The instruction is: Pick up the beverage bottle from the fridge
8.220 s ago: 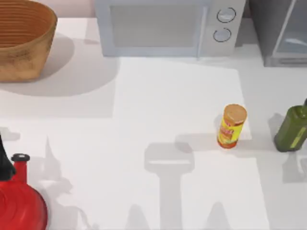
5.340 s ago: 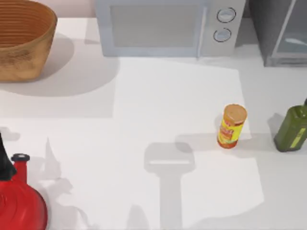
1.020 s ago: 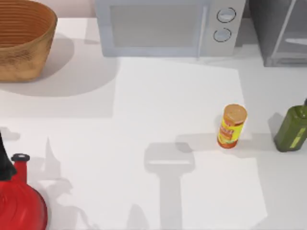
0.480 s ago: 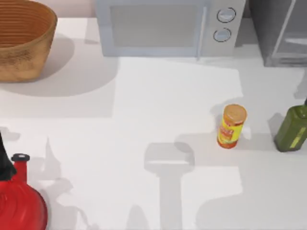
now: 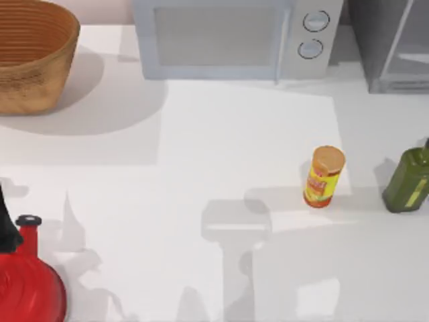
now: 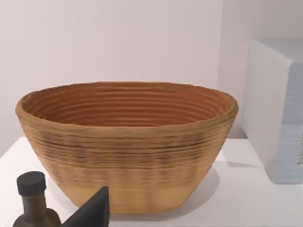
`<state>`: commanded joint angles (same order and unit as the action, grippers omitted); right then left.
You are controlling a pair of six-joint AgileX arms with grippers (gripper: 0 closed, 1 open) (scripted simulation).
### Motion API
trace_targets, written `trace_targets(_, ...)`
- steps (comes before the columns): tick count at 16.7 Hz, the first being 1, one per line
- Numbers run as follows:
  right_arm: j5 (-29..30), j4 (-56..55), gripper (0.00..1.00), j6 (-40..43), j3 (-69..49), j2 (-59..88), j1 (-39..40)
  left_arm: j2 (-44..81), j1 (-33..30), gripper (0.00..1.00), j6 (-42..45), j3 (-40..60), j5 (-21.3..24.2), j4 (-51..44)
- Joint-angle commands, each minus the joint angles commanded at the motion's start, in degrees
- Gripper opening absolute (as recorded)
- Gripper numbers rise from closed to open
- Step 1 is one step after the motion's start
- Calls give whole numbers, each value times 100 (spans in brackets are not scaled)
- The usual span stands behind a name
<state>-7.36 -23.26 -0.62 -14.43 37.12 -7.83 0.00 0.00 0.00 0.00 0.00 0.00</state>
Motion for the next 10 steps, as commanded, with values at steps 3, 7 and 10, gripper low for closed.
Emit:
trace_targets(3, 296, 1010, 0, 5, 657, -1652, 312, 0, 0, 100, 0, 0, 0, 0)
trace_targets(7, 605, 1966, 0, 37, 1241, -3163, 643, 0, 0, 100, 0, 0, 0, 0)
trace_targets(10, 724, 2297, 0, 59, 1428, -3666, 771, 0, 0, 100, 0, 0, 0, 0)
